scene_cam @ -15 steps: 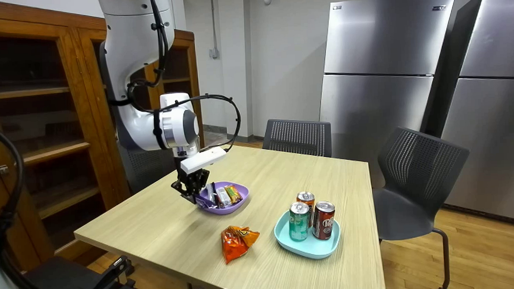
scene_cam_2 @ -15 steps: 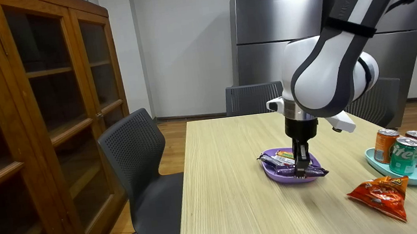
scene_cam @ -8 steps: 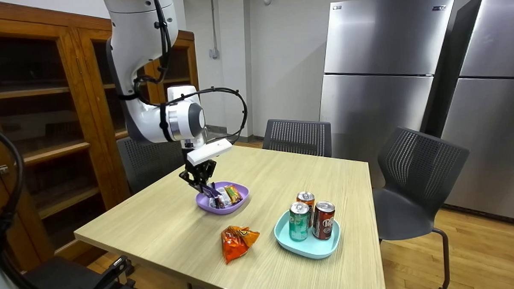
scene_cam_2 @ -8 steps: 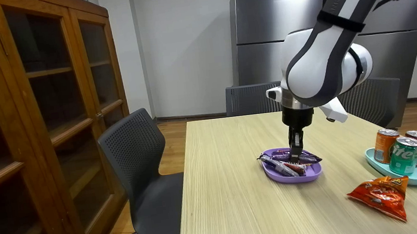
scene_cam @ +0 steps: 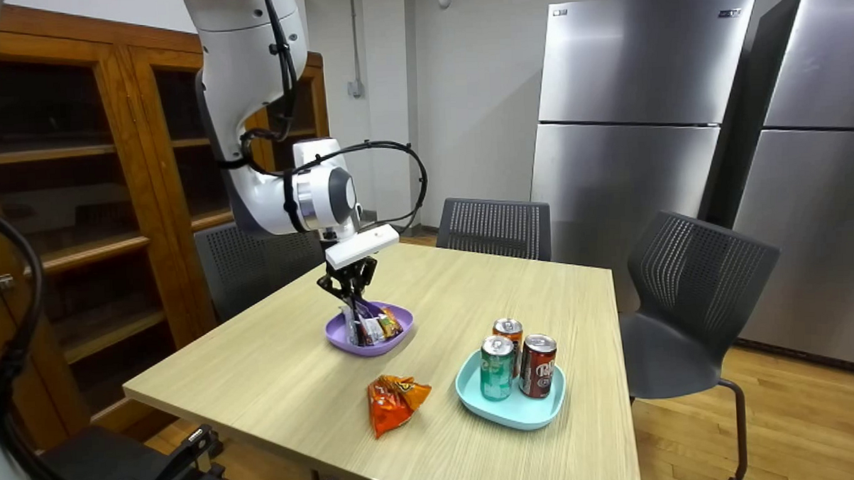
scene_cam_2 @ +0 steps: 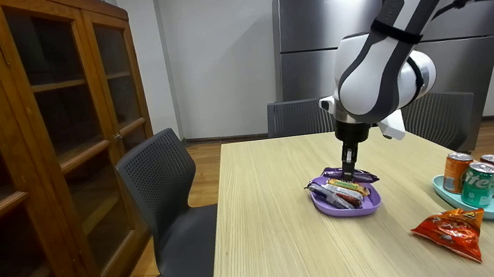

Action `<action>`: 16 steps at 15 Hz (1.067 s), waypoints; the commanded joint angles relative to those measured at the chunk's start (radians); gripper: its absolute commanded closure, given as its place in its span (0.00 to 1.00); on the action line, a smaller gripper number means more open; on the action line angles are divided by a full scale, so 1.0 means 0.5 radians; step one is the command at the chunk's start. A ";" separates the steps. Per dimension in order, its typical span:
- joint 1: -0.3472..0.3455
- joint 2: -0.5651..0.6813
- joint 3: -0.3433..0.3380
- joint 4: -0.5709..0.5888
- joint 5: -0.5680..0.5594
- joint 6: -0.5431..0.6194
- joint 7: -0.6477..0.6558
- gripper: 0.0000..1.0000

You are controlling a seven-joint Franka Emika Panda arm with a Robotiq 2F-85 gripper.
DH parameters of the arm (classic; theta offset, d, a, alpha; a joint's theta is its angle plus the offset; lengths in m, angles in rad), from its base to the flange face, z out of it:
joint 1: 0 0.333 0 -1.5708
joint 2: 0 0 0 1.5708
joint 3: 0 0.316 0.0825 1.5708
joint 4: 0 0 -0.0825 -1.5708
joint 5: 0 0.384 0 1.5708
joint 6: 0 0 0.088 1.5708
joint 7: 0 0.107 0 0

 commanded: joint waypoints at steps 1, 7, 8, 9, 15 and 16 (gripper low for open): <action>0.093 0.071 -0.074 0.089 -0.061 0.028 0.169 0.83; 0.132 0.106 -0.086 0.102 -0.074 0.051 0.274 0.35; 0.135 0.099 -0.090 0.094 -0.080 0.061 0.289 0.26; 0.138 0.087 -0.092 0.081 -0.088 0.077 0.305 0.19; 0.112 0.013 -0.050 -0.006 -0.114 0.156 0.263 0.00; 0.111 -0.001 -0.045 -0.025 -0.129 0.168 0.252 0.00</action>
